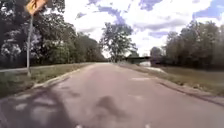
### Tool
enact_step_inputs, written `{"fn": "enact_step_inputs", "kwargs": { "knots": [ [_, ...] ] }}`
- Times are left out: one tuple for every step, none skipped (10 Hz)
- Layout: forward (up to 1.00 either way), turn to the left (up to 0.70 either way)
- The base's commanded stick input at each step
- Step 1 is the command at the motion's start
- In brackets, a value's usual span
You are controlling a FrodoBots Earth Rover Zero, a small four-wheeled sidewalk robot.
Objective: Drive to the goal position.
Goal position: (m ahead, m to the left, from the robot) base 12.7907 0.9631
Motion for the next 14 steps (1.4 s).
{"fn": "enact_step_inputs", "kwargs": {
  "knots": [
    [1.00,0.00],
    [1.00,0.00],
    [1.00,0.00],
    [1.00,0.00],
    [1.00,0.00],
    [1.00,0.00],
    [1.00,0.00],
    [1.00,0.00],
    [1.00,0.00],
    [1.00,0.00],
    [1.00,0.00],
    [1.00,0.00],
    [1.00,0.00],
    [1.00,0.00]
  ]
}}
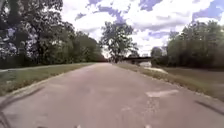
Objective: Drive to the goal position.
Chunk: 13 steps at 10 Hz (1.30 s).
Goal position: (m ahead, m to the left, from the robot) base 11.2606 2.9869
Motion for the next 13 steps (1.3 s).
{"fn": "enact_step_inputs", "kwargs": {
  "knots": [
    [1.00,0.00],
    [1.00,0.00],
    [1.00,0.00],
    [1.00,0.00],
    [1.00,0.00],
    [1.00,0.00],
    [1.00,0.00],
    [1.00,0.00],
    [1.00,0.11],
    [1.00,0.24],
    [1.00,0.27],
    [1.00,0.03],
    [1.00,0.00]
  ]
}}
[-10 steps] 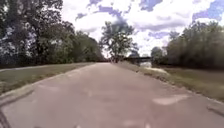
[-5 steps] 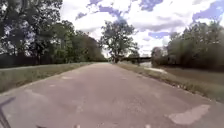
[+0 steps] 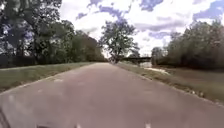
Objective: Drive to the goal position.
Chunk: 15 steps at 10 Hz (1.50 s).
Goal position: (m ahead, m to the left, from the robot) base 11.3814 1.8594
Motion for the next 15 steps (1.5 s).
{"fn": "enact_step_inputs", "kwargs": {
  "knots": [
    [1.00,0.00],
    [1.00,0.00],
    [1.00,0.00],
    [1.00,0.00],
    [1.00,0.00],
    [1.00,0.00],
    [1.00,0.00],
    [1.00,0.00],
    [1.00,0.00],
    [1.00,0.01],
    [1.00,0.11],
    [1.00,0.20],
    [1.00,0.27],
    [1.00,0.27],
    [1.00,0.16]
  ]
}}
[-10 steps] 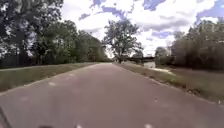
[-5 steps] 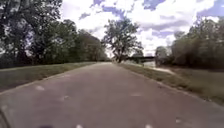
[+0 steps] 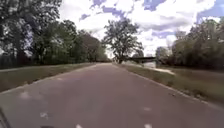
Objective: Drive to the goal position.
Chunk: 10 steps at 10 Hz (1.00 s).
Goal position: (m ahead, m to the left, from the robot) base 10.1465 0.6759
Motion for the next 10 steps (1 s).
{"fn": "enact_step_inputs", "kwargs": {
  "knots": [
    [1.00,0.00],
    [1.00,0.00],
    [1.00,0.00],
    [1.00,0.00],
    [1.00,0.00],
    [1.00,0.00],
    [1.00,0.00],
    [1.00,0.00],
    [1.00,0.00],
    [1.00,0.00]
  ]
}}
